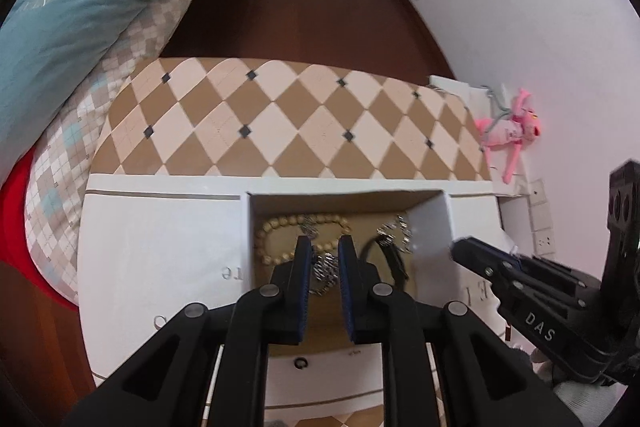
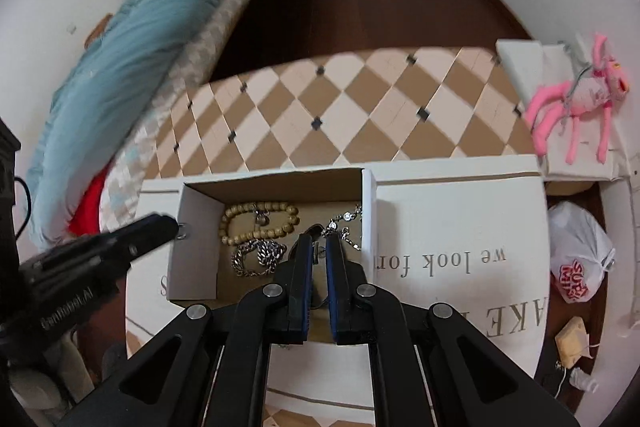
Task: Organize jewelry
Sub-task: 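Lower the stud and ring into the box and open both tools, then pinch the second silver stud with the right tool while the left tool grasps the second black ring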
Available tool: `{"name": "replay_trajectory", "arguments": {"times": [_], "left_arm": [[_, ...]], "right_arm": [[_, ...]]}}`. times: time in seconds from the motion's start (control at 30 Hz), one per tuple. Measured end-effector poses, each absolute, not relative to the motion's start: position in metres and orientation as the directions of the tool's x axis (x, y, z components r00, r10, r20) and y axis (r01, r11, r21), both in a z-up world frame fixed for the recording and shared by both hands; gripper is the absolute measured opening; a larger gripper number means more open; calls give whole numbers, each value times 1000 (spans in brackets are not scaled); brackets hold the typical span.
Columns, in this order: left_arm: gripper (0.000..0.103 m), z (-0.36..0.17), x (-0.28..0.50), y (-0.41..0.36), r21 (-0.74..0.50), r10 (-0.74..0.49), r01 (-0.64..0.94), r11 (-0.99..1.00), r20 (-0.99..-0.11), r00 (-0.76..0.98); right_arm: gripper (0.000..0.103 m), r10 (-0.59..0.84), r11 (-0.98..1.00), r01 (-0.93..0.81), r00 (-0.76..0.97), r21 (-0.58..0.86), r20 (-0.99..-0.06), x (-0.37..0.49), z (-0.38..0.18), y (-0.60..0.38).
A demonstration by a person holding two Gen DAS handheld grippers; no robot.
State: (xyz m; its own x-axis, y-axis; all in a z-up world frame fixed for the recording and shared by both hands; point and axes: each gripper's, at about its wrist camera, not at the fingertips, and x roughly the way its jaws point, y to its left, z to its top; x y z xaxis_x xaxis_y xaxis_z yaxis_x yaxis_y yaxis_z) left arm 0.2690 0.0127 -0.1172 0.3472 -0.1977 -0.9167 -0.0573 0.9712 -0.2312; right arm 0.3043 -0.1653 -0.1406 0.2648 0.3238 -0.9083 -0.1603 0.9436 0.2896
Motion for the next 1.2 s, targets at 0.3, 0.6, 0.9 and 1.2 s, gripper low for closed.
{"name": "replay_trajectory", "arguments": {"times": [0.3, 0.6, 0.9, 1.2], "left_arm": [[99, -112, 268, 29, -134, -85, -102, 986, -921, 381], [103, -106, 248, 35, -33, 20, -114, 993, -900, 436], [103, -87, 229, 43, -34, 33, -130, 991, -879, 476], [103, -79, 178, 42, 9, 97, -164, 986, -838, 537]], "right_arm": [[45, 303, 950, -149, 253, 273, -919, 306, -137, -170], [100, 107, 982, -183, 329, 48, -938, 295, -126, -155], [103, 82, 986, -163, 392, 19, -916, 281, -107, -153], [103, 176, 980, -168, 442, 111, -880, 229, -95, -157]]}}
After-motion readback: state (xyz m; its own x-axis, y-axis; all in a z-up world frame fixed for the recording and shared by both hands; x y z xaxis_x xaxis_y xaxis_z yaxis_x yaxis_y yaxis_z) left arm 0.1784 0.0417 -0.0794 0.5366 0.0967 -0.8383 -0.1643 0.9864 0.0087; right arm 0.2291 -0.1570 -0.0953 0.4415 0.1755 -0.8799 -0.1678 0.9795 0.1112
